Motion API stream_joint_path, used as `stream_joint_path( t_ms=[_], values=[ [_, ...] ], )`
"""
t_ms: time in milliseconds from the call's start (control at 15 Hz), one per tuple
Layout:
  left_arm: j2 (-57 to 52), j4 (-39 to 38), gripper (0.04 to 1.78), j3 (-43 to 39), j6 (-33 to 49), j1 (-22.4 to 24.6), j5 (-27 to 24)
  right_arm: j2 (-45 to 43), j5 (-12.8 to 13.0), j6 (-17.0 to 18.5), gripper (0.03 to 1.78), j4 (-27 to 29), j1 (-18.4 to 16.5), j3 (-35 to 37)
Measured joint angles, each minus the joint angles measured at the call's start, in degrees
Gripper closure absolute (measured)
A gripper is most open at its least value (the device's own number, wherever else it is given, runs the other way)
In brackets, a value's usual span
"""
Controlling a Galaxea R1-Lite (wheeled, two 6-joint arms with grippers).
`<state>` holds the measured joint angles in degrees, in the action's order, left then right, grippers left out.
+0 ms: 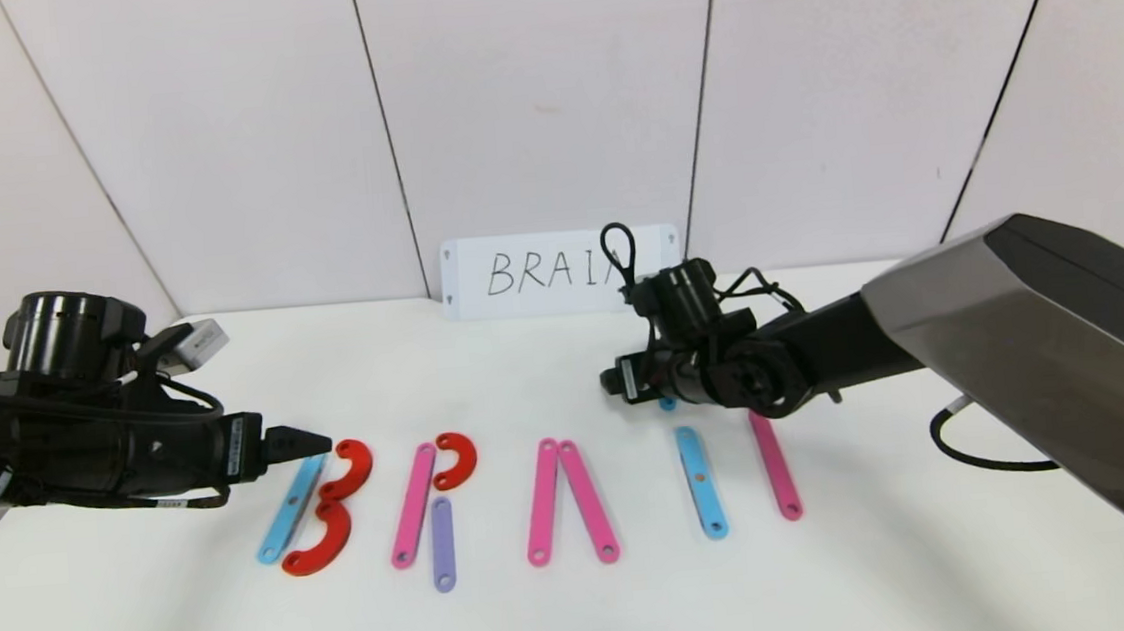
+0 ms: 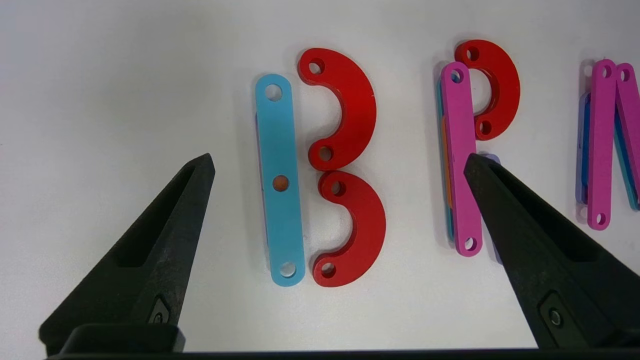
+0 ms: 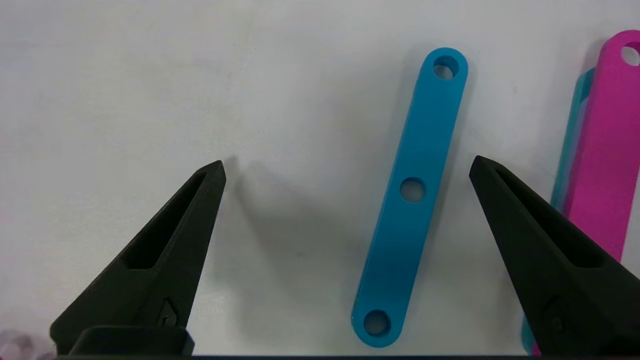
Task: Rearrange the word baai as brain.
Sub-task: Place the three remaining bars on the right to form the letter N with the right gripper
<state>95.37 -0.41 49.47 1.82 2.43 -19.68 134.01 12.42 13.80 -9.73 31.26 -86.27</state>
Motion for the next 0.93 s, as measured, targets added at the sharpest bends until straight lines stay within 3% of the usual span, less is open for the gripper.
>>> stream_joint_path(
  t_ms=[200,600,733,933],
  values=[
    [0.0,0.0,0.08,0.0,0.0,0.0,0.0,0.9,0.0,0.0,0.43,-0.3,-0.2,-0.4],
    [0.0,0.0,0.08,0.0,0.0,0.0,0.0,1.2,-0.1,0.1,1.39,-0.3,-0.4,-0.2],
    [0.0,-0.1,0.08,-0.2,0.0,0.0,0.0,1.2,-0.1,0.0,1.52,-0.2,-0.4,-0.2],
    [0.0,-0.1,0.08,-0.2,0.0,0.0,0.0,0.8,0.0,0.0,1.53,0.0,-0.5,0.1]
  ],
)
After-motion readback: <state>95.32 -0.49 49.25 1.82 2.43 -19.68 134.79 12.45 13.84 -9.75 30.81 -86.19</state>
